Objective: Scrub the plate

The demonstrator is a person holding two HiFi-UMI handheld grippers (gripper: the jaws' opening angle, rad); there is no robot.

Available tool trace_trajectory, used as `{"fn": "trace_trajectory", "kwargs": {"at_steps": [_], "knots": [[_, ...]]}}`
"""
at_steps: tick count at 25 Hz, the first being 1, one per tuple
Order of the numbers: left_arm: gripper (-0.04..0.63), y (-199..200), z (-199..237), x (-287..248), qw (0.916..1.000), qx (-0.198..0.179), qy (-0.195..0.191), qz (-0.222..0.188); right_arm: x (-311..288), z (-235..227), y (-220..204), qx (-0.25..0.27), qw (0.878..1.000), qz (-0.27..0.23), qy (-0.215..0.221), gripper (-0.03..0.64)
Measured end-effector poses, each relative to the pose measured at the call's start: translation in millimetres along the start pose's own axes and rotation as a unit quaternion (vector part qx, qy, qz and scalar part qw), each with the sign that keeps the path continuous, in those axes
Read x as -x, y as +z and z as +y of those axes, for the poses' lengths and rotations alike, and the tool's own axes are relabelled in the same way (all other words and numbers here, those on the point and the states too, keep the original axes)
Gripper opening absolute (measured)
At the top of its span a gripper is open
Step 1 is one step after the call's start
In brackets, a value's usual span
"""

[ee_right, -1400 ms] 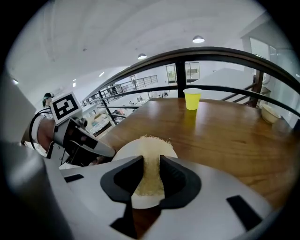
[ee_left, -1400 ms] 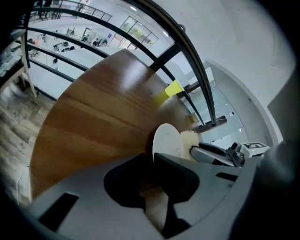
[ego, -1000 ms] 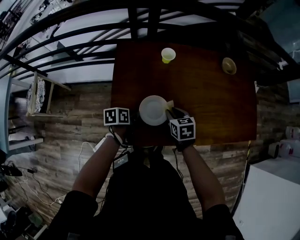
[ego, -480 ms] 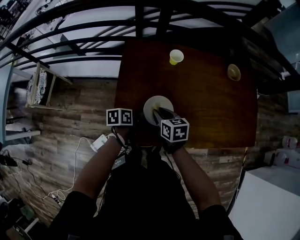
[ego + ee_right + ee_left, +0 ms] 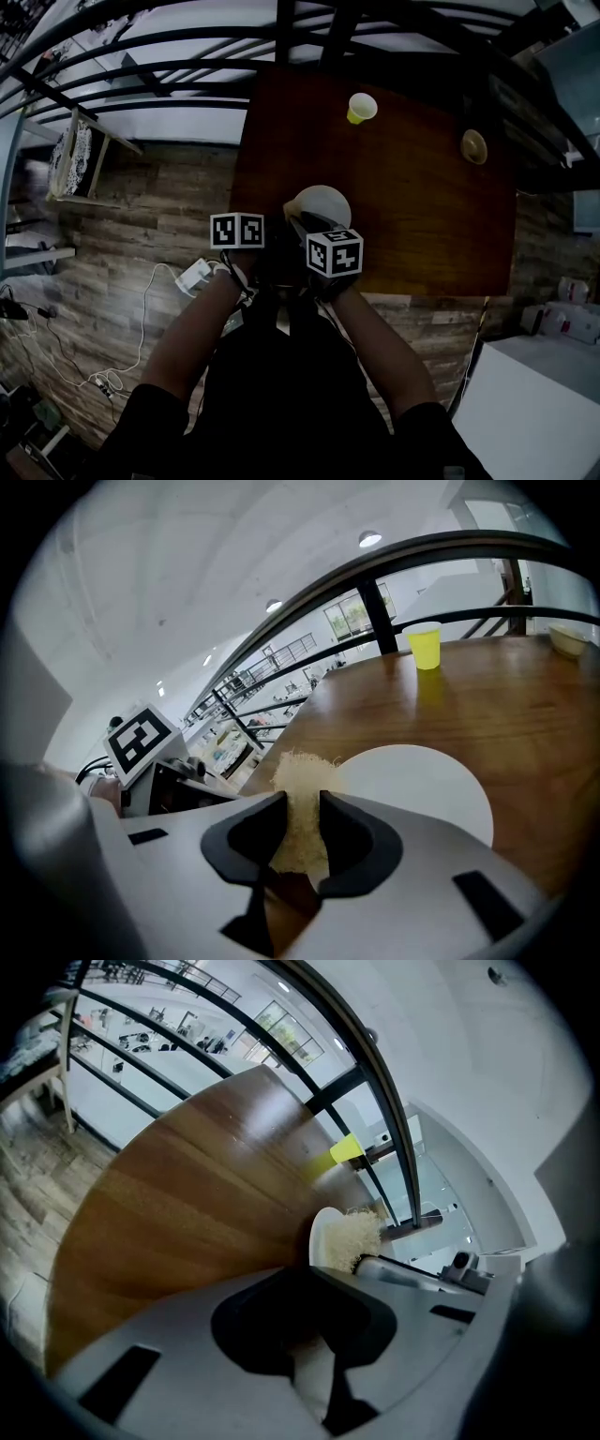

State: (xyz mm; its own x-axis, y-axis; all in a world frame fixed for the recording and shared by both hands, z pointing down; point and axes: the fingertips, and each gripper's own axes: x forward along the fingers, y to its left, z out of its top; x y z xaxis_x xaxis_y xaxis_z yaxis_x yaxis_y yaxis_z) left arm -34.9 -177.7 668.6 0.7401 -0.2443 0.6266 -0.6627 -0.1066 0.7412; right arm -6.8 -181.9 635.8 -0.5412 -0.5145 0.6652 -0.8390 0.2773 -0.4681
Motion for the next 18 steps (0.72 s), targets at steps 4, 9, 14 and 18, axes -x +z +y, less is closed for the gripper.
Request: {"fn": "trace_trajectory", "kwargs": {"at_steps": [4, 9, 14, 18], "knots": [[0.054, -1.1, 0.1, 1.0, 0.9999, -0.007, 0.006, 0.003, 8.8, -11.5, -2.9, -0.004, 1.000, -0.001, -0.014, 0.118], [0.055, 5.8, -2.9, 4.0, 0.9998, -0.011, -0.004, -0.017, 28.4, -35.0, -2.5, -0.024, 0.999, -0.019, -0.038, 0.118], [0.071, 5.3, -8.4, -2.7, 0.9998, -0.016, -0.010, -0.006, 54.2, -62.6, -7.1, -0.041, 0.997, -0.034, -0.063, 0.118], [0.073, 1.9, -11.2, -8.4, 0.9998, -0.008, -0.015, 0.012, 74.1, -74.2, -10.1, -0.053, 0.995, -0.048, -0.075, 0.118]]}}
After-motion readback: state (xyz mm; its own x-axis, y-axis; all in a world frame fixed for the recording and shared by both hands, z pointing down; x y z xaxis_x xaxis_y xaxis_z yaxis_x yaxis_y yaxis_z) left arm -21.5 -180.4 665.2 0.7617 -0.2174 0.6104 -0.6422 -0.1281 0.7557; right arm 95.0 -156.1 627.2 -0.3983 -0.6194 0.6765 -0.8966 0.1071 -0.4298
